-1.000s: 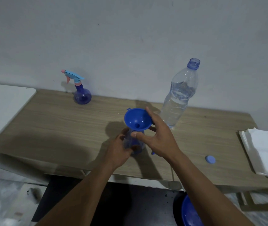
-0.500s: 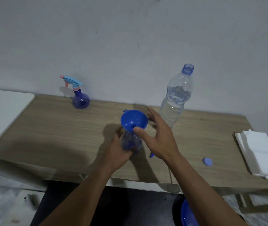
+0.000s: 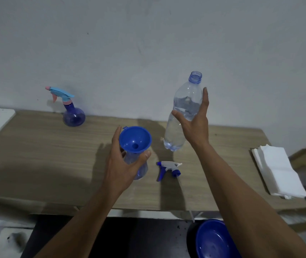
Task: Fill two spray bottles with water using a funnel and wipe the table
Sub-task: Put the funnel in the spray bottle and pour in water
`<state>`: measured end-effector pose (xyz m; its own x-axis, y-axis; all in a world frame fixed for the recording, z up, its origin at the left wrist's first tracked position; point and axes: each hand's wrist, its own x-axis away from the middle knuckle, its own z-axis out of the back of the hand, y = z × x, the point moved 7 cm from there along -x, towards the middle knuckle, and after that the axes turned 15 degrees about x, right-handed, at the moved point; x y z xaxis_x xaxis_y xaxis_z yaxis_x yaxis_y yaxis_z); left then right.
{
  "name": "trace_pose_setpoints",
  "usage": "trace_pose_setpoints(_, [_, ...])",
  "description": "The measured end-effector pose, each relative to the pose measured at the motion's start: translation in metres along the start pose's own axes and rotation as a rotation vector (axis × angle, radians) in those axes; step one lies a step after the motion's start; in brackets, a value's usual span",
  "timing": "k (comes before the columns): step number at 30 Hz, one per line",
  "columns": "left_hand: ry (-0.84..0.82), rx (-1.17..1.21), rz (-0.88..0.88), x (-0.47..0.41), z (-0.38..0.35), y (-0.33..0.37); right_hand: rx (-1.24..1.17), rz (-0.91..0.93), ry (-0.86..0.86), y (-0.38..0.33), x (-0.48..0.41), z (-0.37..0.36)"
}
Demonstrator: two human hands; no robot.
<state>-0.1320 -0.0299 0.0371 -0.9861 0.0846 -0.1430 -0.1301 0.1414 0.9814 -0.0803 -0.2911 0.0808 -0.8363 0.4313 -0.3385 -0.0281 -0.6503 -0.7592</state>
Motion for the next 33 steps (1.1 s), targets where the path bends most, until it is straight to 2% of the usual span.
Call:
trace_pose_setpoints(11, [-0.007,-0.055,-0.053,-0.006,0.003,0.001,-0.036,0.018,0.056,0.010,-0.008,-0.003])
trace_pose_setpoints(18, [-0.033,-0.001,-0.006,-0.004,0.000,0.007,0.095,0.139,-0.036,-0.015,-0.014,0.030])
trace_pose_setpoints(26, [-0.029,-0.023,0.020,-0.004,0.005,0.009,0.342,0.363,-0.339,-0.073,-0.012,0.068])
trace_pose_setpoints(33, [-0.039,0.006,0.023,-0.005,0.006,0.005,0.485,0.461,-0.631,-0.102,0.017,0.067])
